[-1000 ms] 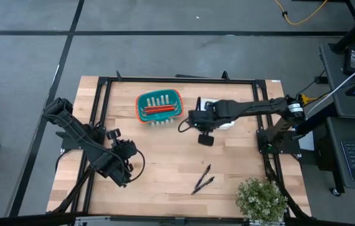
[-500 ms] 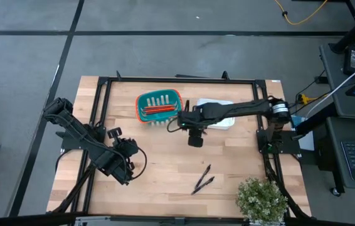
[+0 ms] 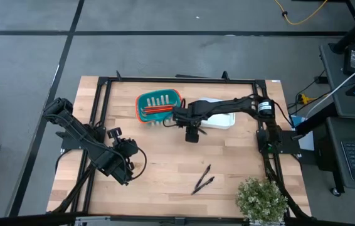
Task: Sort pens & pencils
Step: Put the black pen into the white bin
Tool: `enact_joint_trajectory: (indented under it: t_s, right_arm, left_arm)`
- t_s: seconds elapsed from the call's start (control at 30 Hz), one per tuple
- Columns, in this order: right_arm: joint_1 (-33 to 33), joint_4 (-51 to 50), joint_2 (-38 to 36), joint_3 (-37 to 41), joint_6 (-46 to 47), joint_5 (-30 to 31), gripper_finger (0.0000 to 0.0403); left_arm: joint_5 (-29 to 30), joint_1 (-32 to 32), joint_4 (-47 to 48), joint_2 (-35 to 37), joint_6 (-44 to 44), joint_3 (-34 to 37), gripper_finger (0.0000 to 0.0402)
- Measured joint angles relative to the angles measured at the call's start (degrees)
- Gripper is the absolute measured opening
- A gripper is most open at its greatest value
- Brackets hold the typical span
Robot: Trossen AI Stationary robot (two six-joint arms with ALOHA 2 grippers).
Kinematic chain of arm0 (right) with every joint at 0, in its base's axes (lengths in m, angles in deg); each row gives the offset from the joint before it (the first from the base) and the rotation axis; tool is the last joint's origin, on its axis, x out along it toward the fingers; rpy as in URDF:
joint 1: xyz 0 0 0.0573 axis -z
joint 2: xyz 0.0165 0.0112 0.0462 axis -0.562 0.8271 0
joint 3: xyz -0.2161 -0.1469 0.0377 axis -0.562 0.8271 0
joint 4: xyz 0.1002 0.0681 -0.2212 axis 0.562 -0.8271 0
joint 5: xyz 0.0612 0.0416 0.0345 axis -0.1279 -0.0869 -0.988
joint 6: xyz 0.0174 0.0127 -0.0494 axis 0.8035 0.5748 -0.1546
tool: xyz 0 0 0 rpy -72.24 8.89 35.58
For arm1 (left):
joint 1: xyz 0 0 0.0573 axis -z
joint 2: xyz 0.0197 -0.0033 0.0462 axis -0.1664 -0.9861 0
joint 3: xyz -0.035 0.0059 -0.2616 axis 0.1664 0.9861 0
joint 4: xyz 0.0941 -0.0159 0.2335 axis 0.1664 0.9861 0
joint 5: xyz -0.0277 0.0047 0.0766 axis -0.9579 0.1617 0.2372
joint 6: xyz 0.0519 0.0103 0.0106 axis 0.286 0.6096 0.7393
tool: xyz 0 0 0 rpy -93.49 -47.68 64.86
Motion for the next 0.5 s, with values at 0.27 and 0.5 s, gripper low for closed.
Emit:
enact_joint_trajectory:
  t_s: [0.27, 0.5]
  right_arm:
    - [1.8, 1.4, 0.1, 0.0, 0.2, -3.5, 0.0139]
    - [2.1, 2.9, 0.1, 0.0, 0.4, -4.4, 0.0139]
  left_arm:
    - [0.0, 0.0, 0.0, 0.0, 0.0, 0.0, 0.005]
    - [0.0, 0.0, 0.0, 0.0, 0.0, 0.0, 0.005]
